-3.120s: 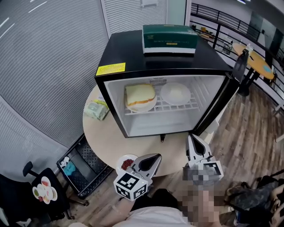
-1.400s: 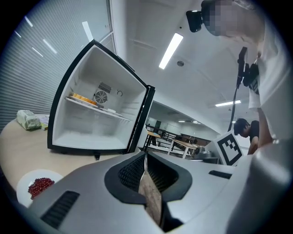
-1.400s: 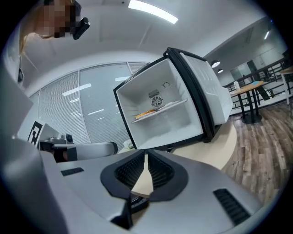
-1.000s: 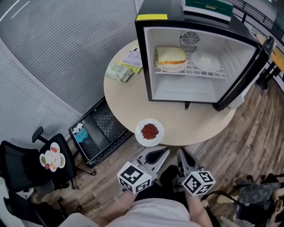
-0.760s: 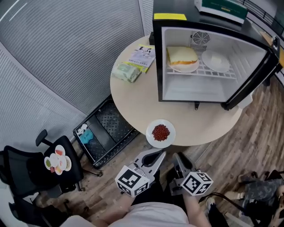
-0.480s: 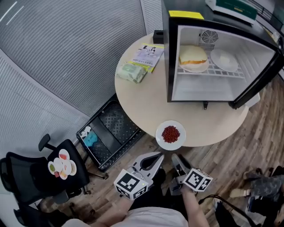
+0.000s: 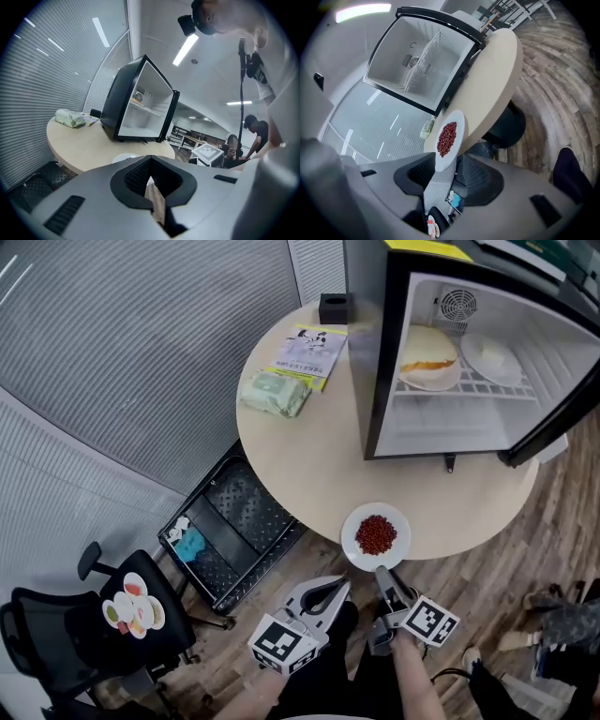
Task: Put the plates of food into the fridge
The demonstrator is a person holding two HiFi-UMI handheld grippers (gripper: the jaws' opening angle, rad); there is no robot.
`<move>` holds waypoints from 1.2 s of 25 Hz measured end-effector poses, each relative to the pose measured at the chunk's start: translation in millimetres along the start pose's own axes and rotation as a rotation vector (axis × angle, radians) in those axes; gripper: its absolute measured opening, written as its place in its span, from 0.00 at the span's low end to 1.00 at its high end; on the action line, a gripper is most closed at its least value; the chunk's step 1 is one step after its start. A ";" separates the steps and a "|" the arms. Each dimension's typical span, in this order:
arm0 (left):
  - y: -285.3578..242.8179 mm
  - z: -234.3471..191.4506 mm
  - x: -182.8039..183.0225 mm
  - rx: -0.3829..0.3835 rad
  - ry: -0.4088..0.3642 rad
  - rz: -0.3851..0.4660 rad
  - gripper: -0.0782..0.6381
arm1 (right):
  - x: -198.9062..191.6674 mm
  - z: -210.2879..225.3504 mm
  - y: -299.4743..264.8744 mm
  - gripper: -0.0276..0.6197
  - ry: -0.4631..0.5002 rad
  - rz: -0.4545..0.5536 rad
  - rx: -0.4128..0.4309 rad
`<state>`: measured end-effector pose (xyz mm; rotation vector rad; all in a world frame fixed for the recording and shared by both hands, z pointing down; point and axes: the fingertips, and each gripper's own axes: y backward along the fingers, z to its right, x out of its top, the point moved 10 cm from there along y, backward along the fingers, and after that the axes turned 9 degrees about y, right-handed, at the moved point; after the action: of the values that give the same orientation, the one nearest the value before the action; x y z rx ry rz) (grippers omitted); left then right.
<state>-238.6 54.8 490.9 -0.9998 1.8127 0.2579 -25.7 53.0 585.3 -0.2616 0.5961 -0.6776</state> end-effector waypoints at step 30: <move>-14.5 -15.9 -6.6 0.003 0.009 -0.054 0.12 | -10.0 7.0 -24.7 0.07 -0.451 0.162 0.122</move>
<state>-237.7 39.9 507.7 -1.0479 1.7912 0.2183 -40.4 41.1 605.5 -0.2399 0.1412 -0.4747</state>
